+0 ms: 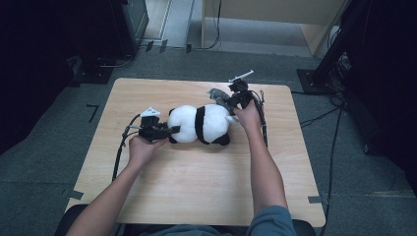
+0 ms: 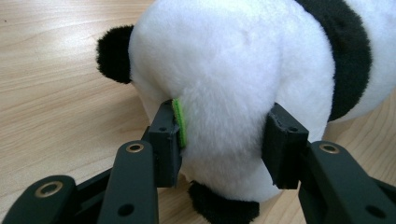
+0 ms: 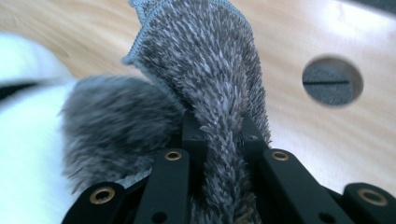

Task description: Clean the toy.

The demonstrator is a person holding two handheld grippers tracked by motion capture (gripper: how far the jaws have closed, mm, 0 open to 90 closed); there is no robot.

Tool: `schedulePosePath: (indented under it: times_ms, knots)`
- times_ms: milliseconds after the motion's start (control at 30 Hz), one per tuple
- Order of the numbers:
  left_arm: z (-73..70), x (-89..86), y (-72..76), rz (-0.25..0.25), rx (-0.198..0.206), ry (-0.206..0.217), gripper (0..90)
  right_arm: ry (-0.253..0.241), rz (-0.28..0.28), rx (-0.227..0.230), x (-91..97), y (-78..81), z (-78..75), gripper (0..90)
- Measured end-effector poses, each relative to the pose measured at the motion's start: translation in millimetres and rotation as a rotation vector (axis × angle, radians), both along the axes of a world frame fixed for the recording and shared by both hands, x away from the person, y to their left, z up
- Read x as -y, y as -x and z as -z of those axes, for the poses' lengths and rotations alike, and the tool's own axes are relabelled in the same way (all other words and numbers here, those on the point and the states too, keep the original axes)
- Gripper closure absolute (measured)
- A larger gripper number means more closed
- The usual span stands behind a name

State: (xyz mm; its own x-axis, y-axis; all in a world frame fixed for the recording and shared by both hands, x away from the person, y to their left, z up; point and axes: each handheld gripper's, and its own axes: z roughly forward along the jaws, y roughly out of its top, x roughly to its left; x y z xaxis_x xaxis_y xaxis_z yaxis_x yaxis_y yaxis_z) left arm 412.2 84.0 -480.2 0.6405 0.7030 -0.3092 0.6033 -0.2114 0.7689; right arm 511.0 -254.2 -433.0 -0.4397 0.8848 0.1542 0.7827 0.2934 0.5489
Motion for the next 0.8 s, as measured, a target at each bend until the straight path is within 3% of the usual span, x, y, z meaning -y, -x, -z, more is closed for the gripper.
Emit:
schedulePosePath:
  times_ms: [133,300,400,500,667,800]
  knots:
    - [0.3,-0.4,-0.5,-0.002,-0.001,0.002,54.3,-0.026,-0.023,-0.023,9.7,7.0,14.9,79.7]
    - [0.7,-0.9,-1.1,-0.001,-0.002,0.007,54.2,0.031,-0.038,-0.070,14.0,12.0,29.6,79.7]
    - [1.0,-1.5,-1.1,0.003,0.001,0.007,54.1,0.008,-0.026,-0.076,18.0,13.9,34.8,79.6]
    - [1.4,-2.2,-1.2,0.007,0.001,0.008,54.0,0.024,-0.011,-0.094,23.7,14.7,36.4,79.5]
    - [1.3,-2.1,-1.1,0.008,0.000,0.012,53.9,0.020,0.038,-0.042,36.7,19.8,19.8,79.6]
    - [0.8,-2.0,-0.7,0.009,0.000,0.016,53.6,0.006,0.059,0.036,42.6,27.8,-1.4,79.6]
